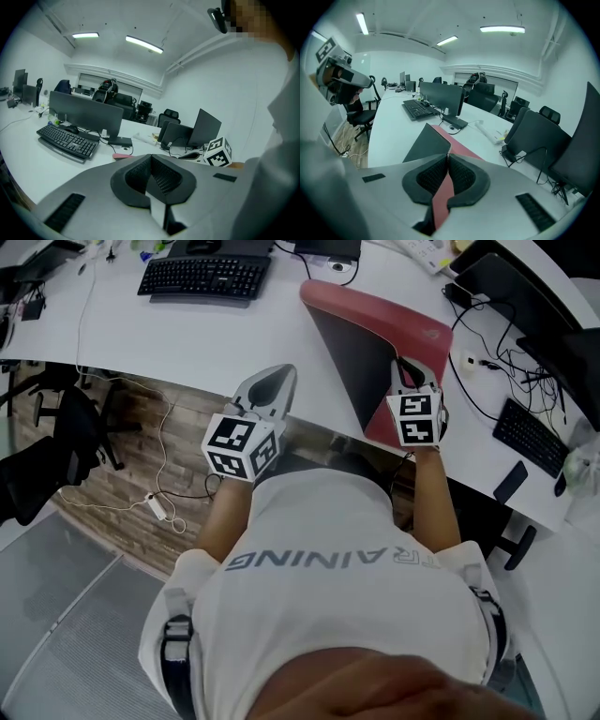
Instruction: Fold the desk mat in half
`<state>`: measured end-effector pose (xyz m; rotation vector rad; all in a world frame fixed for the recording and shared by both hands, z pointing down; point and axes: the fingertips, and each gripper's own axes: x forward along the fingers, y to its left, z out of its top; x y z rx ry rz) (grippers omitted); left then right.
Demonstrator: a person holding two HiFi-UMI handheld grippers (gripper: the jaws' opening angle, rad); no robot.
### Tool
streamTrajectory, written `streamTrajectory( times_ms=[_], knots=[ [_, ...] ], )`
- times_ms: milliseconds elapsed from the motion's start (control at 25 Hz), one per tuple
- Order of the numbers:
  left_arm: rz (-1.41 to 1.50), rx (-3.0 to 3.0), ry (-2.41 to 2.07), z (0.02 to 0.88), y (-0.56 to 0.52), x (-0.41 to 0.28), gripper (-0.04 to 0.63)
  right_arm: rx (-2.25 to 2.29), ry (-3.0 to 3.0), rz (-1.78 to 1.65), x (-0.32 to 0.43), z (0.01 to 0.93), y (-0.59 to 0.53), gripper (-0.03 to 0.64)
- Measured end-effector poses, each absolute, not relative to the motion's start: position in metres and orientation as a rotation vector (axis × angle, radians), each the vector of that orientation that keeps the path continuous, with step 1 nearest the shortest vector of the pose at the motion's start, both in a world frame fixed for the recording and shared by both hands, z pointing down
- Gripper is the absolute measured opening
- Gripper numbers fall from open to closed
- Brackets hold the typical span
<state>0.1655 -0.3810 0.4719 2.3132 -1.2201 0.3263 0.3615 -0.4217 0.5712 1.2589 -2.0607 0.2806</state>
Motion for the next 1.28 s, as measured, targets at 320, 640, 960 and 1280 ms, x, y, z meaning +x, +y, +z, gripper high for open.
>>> streamTrajectory(
  times_ms=[320,640,960,1280],
  knots=[
    [0.349,2.309,-1.224,0.475,-0.396,0.214,0.028,1.36,-1.991,0.308,0.453,0.576,-0.464,0.035],
    [0.382,2.283,-1.249,0.478,-0.406,0.232,0.028,1.414,-1.859,0.346,0.529,0.608,-0.513,0.035],
    [0.417,2.223,-1.305,0.484,-0.408,0.221,0.028,1.329,-1.68,0.335,0.561,0.659,-0.548,0.037],
    [0.418,2.198,-1.348,0.484,-0.403,0.203,0.028,1.456,-1.655,0.299,0.565,0.649,-0.557,0.132]
  ],
)
